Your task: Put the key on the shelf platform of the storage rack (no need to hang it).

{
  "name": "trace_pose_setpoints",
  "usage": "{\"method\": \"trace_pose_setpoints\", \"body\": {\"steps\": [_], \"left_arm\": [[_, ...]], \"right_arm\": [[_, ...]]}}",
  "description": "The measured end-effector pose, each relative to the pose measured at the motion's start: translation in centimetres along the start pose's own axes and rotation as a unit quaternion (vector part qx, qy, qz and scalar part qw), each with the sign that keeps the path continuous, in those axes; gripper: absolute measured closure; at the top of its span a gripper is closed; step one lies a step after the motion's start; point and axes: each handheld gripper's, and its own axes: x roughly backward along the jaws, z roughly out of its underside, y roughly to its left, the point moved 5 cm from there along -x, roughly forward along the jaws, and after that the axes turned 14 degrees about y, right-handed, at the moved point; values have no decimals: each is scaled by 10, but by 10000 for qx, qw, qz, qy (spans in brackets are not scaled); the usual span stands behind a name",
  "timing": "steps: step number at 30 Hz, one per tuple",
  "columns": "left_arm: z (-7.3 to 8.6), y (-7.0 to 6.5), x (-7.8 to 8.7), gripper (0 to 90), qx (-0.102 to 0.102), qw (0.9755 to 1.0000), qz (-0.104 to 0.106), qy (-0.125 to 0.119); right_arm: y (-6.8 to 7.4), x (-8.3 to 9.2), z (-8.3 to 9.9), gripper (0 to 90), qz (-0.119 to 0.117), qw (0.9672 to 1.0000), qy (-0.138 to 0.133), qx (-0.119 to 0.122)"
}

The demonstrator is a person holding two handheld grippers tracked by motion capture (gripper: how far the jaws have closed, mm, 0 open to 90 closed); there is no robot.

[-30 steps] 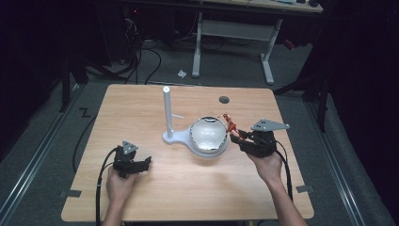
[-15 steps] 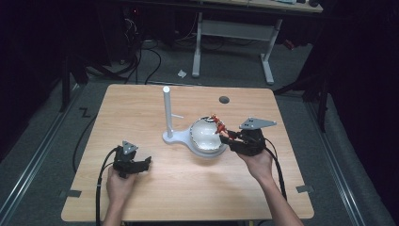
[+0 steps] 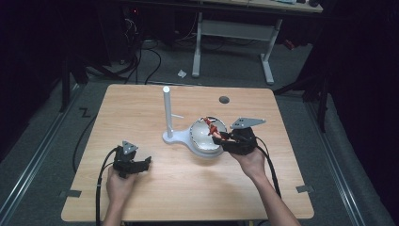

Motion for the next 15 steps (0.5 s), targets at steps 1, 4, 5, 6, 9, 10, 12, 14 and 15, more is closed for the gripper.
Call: {"method": "trace_pose_setpoints", "body": {"steps": [1, 4, 5, 6, 9, 10, 12, 14, 15], "left_arm": [[0, 0, 0, 208, -3, 10000, 1, 2], [0, 0, 0, 208, 1, 10000, 0, 0], [0, 0, 0, 208, -5, 10000, -1, 2], [0, 0, 0, 208, -5, 10000, -1, 2], [0, 0, 0, 208, 0, 10000, -1, -1], [0, 0, 0, 207, 0, 10000, -1, -1], [0, 0, 0, 208, -1, 10000, -1, 0], [0, 0, 0, 208, 1, 10000, -1, -2], [0, 0, 0, 208, -1, 10000, -2, -1]], "right_arm": [[0, -2, 0, 661, -20, 10000, 20, 4], [0, -7, 0, 661, -40, 9999, 93, 3], [0, -10, -1, 661, -62, 9999, 109, 11], [0, -11, -1, 661, -72, 9999, 126, 4], [-2, -16, -1, 661, -98, 9998, 186, -15], [-2, -16, -1, 661, -98, 9998, 186, -15], [-3, -21, 0, 660, -115, 9996, 246, -40], [-4, -22, 0, 660, -124, 9996, 267, -52], [-4, -24, 0, 660, -128, 9995, 285, -49]]}}
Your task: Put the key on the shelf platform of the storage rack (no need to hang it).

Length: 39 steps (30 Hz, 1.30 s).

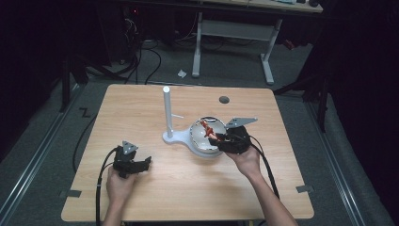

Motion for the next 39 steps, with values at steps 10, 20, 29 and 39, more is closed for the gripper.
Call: {"method": "trace_pose_setpoints", "body": {"steps": [10, 20, 29, 39], "left_arm": [[0, 0, 0, 208, 1, 10000, -1, 0], [0, 0, 0, 208, -3, 10000, 2, 3], [0, 0, 0, 208, 0, 10000, -1, 0], [0, 0, 0, 208, 1, 10000, 3, -1]], "right_arm": [[-9, -14, 1, 659, -47, 9997, 202, -159], [-16, -27, 1, 657, 150, 9989, 345, -279], [-20, -35, 1, 654, 252, 9977, 502, -380], [-25, -30, 1, 554, 284, 9976, 387, -493]]}}
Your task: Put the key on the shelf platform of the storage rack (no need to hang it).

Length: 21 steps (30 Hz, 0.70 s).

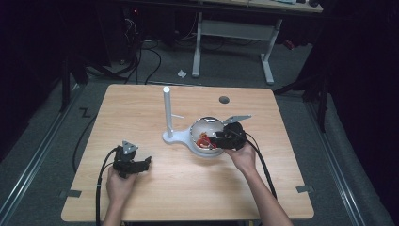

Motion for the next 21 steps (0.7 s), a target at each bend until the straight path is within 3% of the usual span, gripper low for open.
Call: {"method": "trace_pose_setpoints", "body": {"steps": [4, 5, 10, 21], "left_arm": [[0, 0, 0, 208, -2, 10000, -3, 1], [0, 0, 0, 209, -4, 10000, -7, 1], [0, 0, 0, 210, -6, 10000, -6, 3], [0, 0, 0, 210, -7, 10000, -5, 5]], "right_arm": [[-1, 6, 1, 532, 15, 9999, -122, -26], [-2, 13, 0, 527, 52, 9996, -286, -23], [-4, 28, 1, 520, 133, 9983, -559, -75], [-15, 46, 5, 515, 183, 9967, -764, -189]]}}
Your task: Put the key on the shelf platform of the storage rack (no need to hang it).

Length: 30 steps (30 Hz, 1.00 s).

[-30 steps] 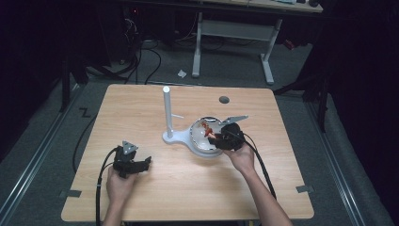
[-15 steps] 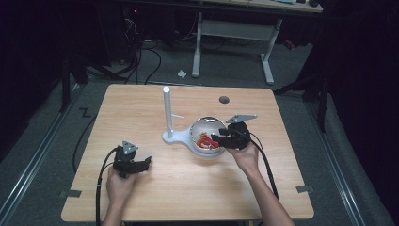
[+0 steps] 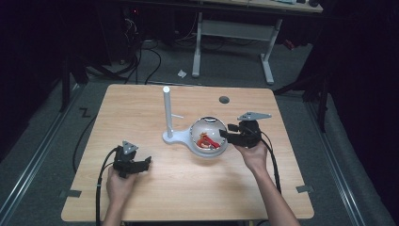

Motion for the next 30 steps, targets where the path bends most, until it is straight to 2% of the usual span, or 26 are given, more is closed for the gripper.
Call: {"method": "trace_pose_setpoints", "body": {"steps": [30], "left_arm": [[0, 0, 0, 209, -1, 10000, -1, 0]], "right_arm": [[-21, 47, 16, 511, 200, 9987, -410, -218]]}}
